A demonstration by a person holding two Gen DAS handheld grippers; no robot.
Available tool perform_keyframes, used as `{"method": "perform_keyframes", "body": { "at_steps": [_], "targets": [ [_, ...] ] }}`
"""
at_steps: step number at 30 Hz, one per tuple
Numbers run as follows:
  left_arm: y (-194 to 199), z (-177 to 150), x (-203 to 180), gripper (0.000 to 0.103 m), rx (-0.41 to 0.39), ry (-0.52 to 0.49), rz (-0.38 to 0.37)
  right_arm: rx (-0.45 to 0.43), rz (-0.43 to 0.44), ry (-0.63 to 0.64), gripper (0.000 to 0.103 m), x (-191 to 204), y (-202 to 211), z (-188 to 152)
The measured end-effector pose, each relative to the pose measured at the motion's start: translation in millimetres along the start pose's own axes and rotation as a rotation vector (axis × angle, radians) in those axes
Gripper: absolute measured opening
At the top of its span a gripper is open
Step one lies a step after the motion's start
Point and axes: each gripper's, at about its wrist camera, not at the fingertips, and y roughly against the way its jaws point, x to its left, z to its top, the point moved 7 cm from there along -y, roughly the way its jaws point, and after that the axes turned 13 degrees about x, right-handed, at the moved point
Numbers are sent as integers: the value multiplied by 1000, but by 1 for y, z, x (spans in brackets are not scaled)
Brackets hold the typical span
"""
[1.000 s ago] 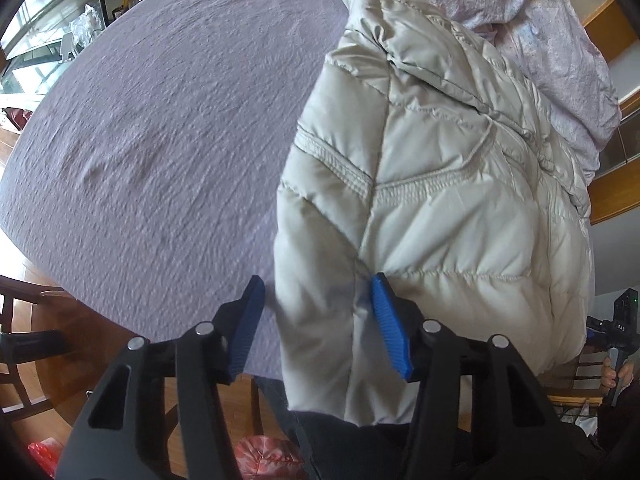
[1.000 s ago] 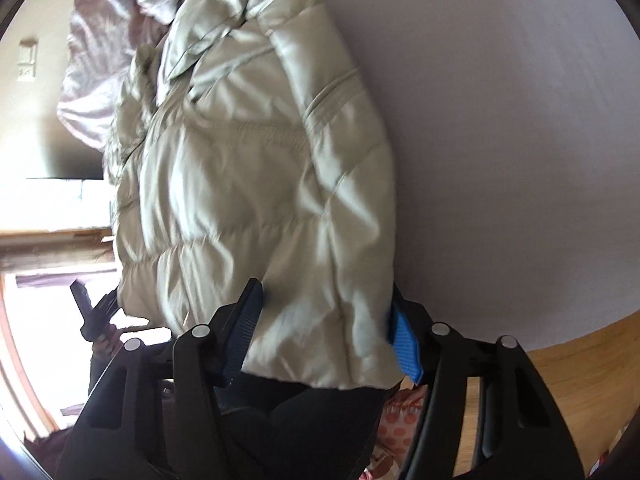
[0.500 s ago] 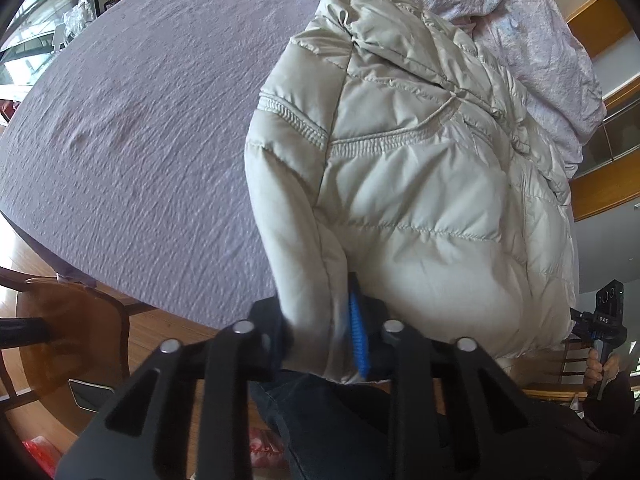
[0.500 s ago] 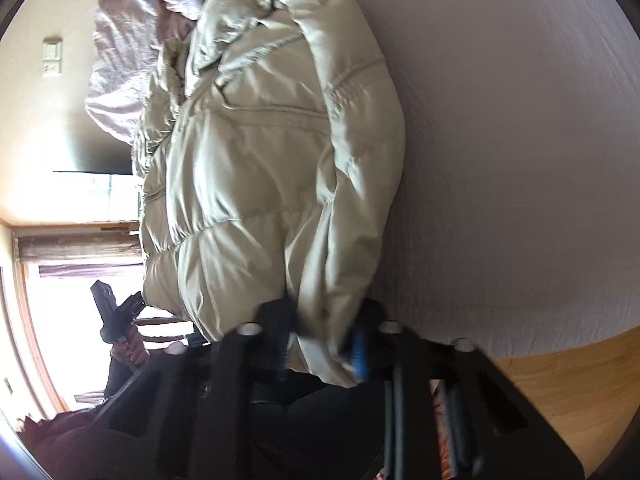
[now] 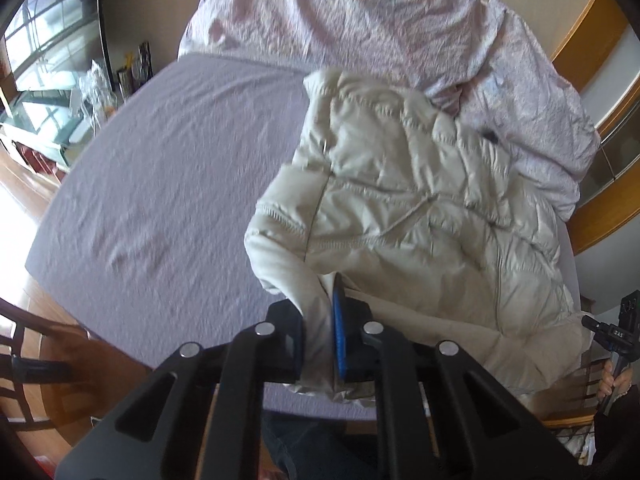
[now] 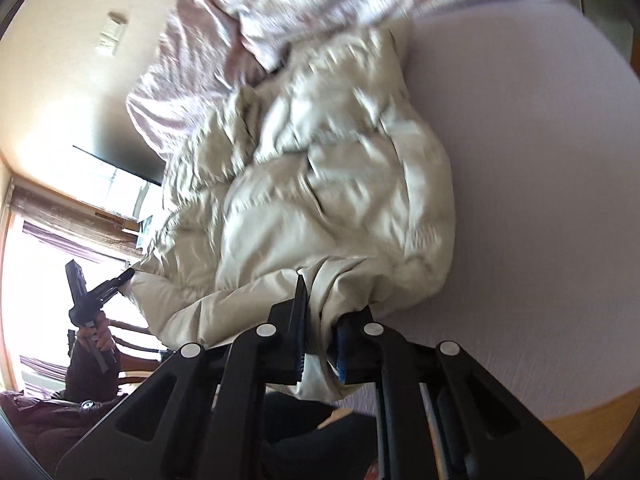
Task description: Fold large clothes
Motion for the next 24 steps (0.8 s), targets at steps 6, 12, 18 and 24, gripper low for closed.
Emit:
{"method": "perform_keyframes", "body": {
  "at_steps": [6, 12, 18, 24],
  "targets": [
    [17, 41, -14, 12, -75, -19, 28, -84, -46, 58, 12, 11, 23, 32],
    [24, 75, -22, 12, -117, -23, 38, -124, -147, 88, 12, 21, 20, 62],
    [25, 109, -33, 12, -150, -14, 30, -162, -230, 90, 12, 27, 20, 93],
    [35, 156, -51, 12, -202, -6, -1, -246, -238, 59, 12, 32, 32, 131]
  ]
}}
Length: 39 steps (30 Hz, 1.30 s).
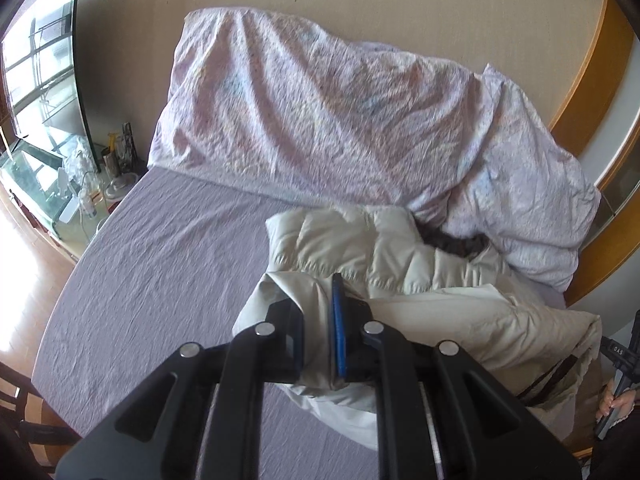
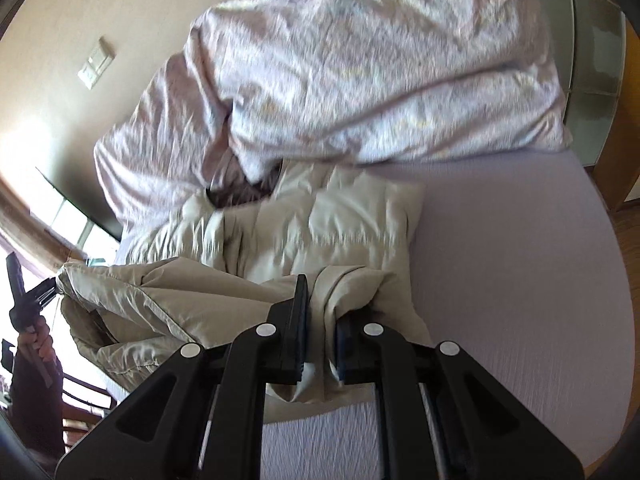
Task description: Fold large clothes
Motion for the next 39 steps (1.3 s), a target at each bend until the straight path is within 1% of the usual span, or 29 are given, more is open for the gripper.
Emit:
{"method": "perform_keyframes", "body": {
  "at_steps": [3, 7, 13, 17, 19, 24, 30, 32, 35, 37, 38, 39],
  "targets": [
    [-3, 24, -7, 12, -16, 3, -16, -40, 3, -25, 12, -1, 2, 21],
    [-20, 50, -15, 12, -6, -12, 3, -53, -8, -62, 12, -6, -6, 47],
    [-68, 74, -13, 13, 52, -2, 49, -21, -42, -128, 12, -17, -45, 76],
    [-102, 85, -9, 15, 93, 9, 84, 34, -98, -169, 12, -27, -82, 93],
    [-123, 92, -4, 16, 123, 26, 98, 52, -107, -198, 12, -33, -97, 100],
    [-164, 101, 6, 18, 181, 71, 119, 88, -89, -271, 12, -50, -130, 112],
    [-195, 108, 7, 20, 195, 78, 132, 118, -56, -311, 14, -62, -150, 123],
    [-203, 110, 8, 21, 196, 90, 133, 126, -22, -350, 18, -67, -156, 126],
    [-213, 110, 8, 30, 195, 107, 137, 137, 29, -417, 20, -76, -165, 125],
    [-218, 110, 8, 42, 193, 122, 130, 142, 59, -449, 21, -81, -168, 124],
    [-218, 110, 9, 43, 191, 126, 126, 148, 69, -457, 21, -84, -166, 124],
    [-216, 112, 9, 48, 189, 134, 121, 155, 80, -466, 21, -86, -161, 123]
  ]
}}
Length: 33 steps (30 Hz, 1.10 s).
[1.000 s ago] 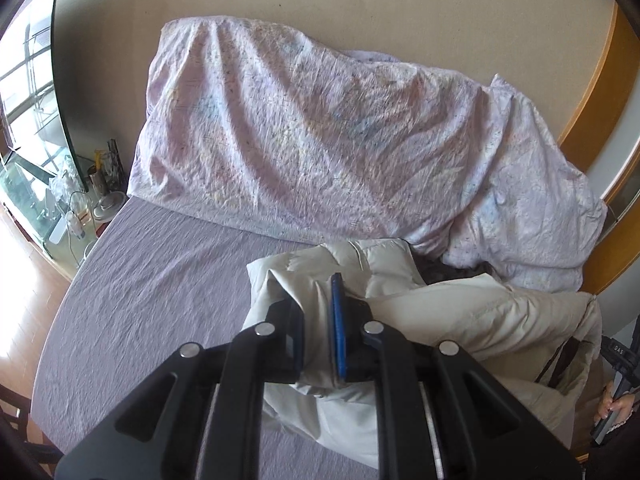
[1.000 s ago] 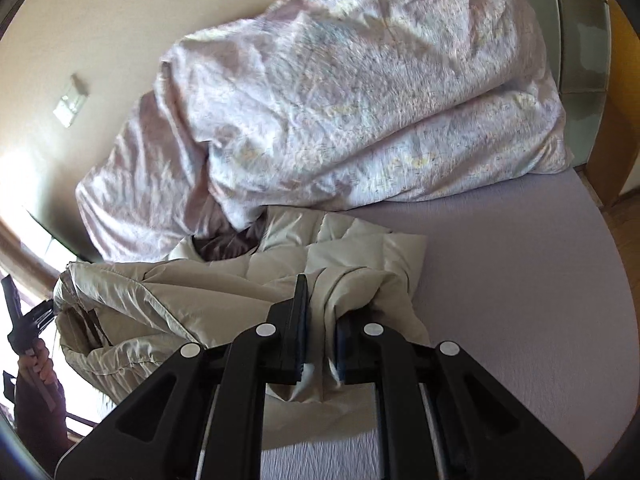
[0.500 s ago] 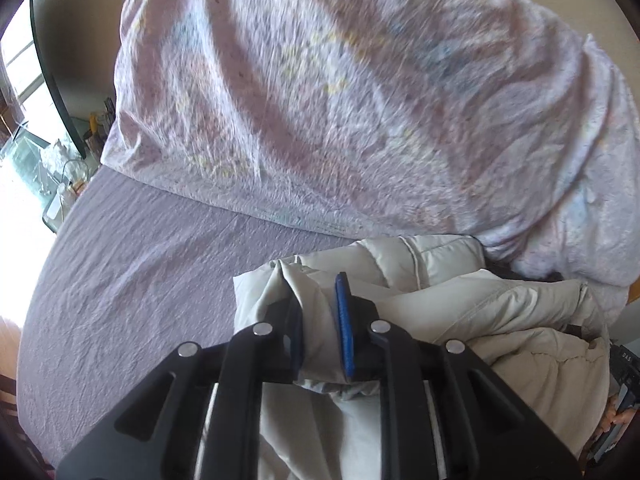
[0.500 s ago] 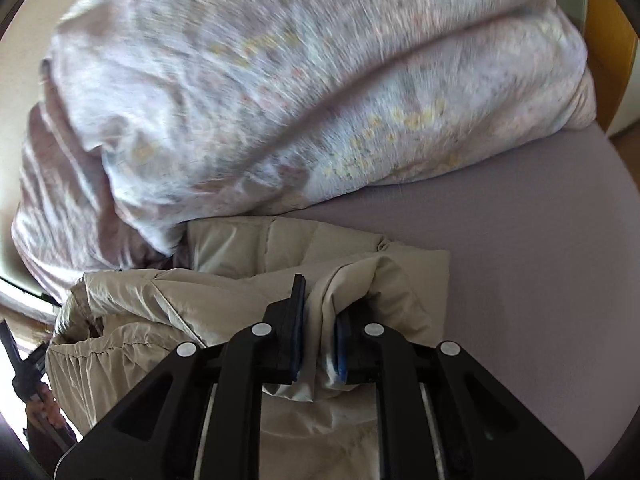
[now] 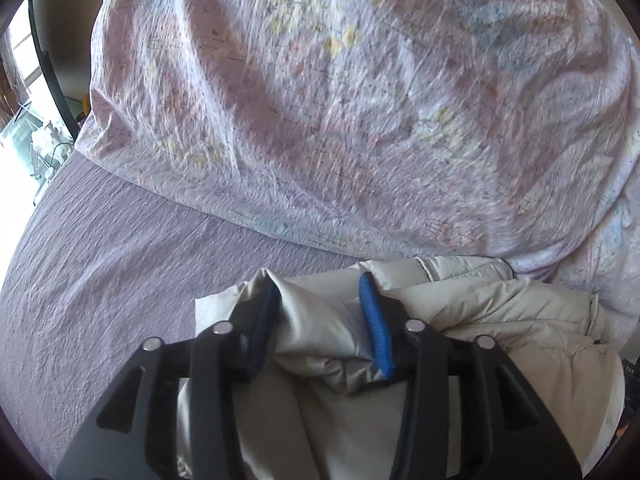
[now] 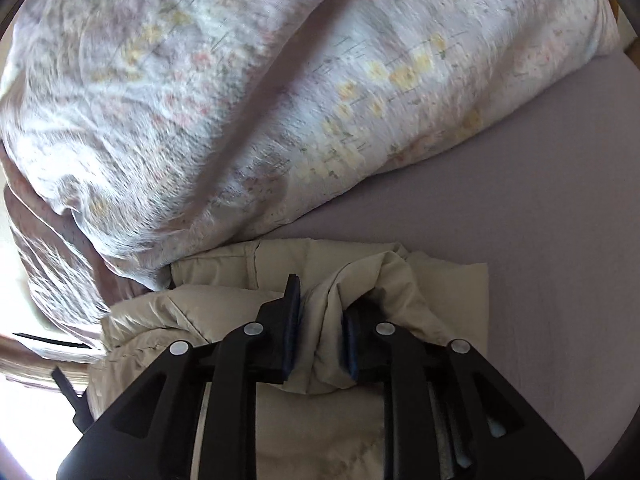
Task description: Fold large clothes
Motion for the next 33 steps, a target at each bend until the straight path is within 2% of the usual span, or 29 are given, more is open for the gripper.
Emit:
{"method": "perform_keyframes", "body": {
  "at_steps": [2, 4, 5, 9, 11, 13, 17, 21, 26, 28, 30, 32, 33],
  "targets": [
    [6, 2, 2, 61, -12, 9, -5, -10, 2, 0, 24, -2, 19, -2],
    [20, 7, 9, 87, -56, 19, 49, -41, -9, 22, 27, 0, 40, -4],
    [27, 10, 12, 88, -82, 18, 69, -59, -30, 45, 29, 2, 52, -7],
    [51, 8, 10, 88, -110, -18, 59, -134, -127, 119, 37, 16, 85, -19],
    [60, 3, 3, 88, -118, -49, 56, -218, -167, 127, 55, 21, 109, -23],
    [68, -8, -8, 88, -126, -98, 54, -264, -157, 132, 61, 27, 122, -28],
    [78, -29, -36, 88, -132, -180, 44, -183, -123, 230, 61, 62, 112, -53],
    [77, -53, -62, 88, -130, -263, 43, -77, -121, 335, 61, 104, 70, -87],
    [74, -77, -84, 88, -133, -345, 66, 23, -199, 457, 61, 147, 11, -119],
    [76, -84, -91, 88, -142, -374, 79, 32, -237, 478, 60, 151, -4, -125],
    [77, -87, -95, 88, -149, -393, 88, 35, -276, 488, 54, 157, -22, -123],
    [76, -89, -98, 89, -155, -408, 92, 37, -299, 492, 32, 158, -31, -123],
    [76, -91, -99, 89, -157, -414, 93, 35, -302, 495, 25, 158, -32, -122]
  ]
}}
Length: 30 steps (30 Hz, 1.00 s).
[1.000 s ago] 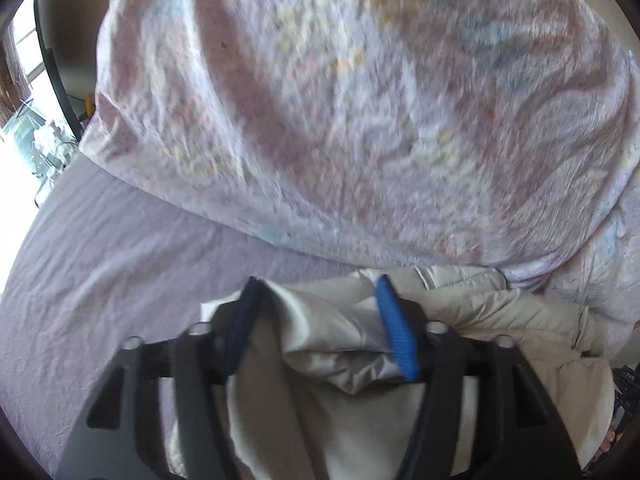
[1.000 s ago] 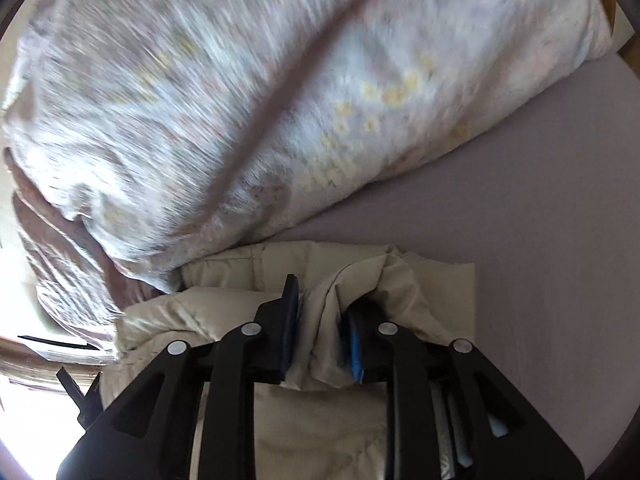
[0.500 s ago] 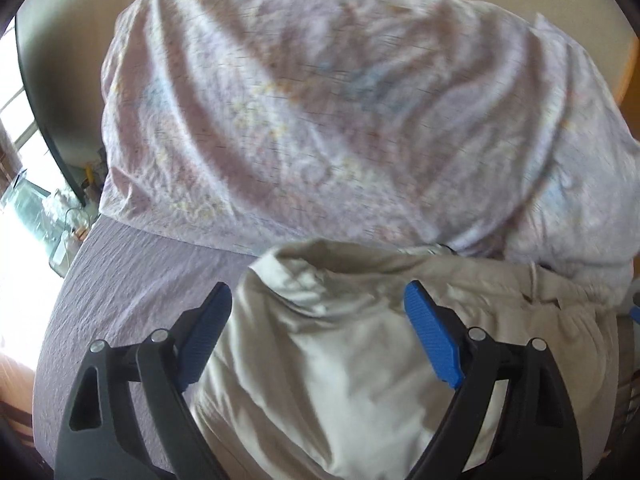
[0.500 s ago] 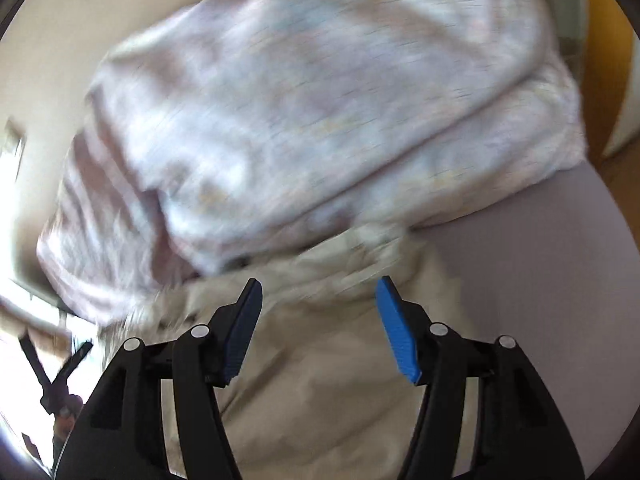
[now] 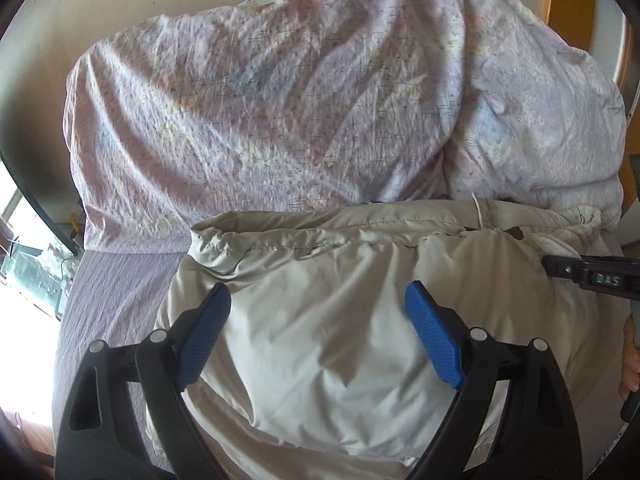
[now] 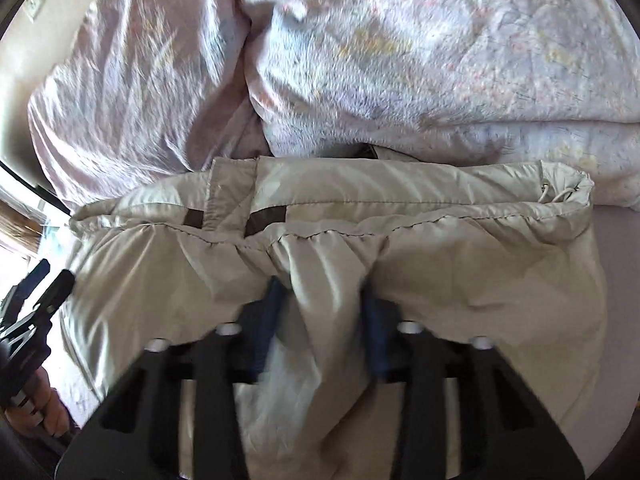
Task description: Fold large clothes
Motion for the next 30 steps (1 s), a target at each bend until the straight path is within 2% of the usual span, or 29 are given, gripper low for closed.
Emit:
{"method": "perform_keyframes", "body": {
  "at_steps": [2, 5, 15, 22, 25, 27, 30],
  "targets": [
    [-1, -1, -2, 89, -2, -7, 1, -12, -8, -1, 13, 2, -6, 3],
    [-4, -2, -4, 89, -2, -5, 2, -48, -21, -19, 7, -3, -5, 8],
    [-17, 7, 5, 89, -20, 30, 75, -100, -96, -65, 6, -10, -17, 41],
    [-50, 17, 21, 90, 24, 81, 121, -92, -96, -76, 6, -5, -43, 51],
    [-67, 20, 26, 92, 39, 101, 125, -90, -84, -74, 7, -6, -54, 53],
    [-76, 21, 28, 95, 47, 103, 138, -90, -83, -65, 11, -6, -59, 52],
    [-92, 22, 33, 101, 58, 117, 152, -96, -43, -58, 26, -10, -63, 47]
  ]
}}
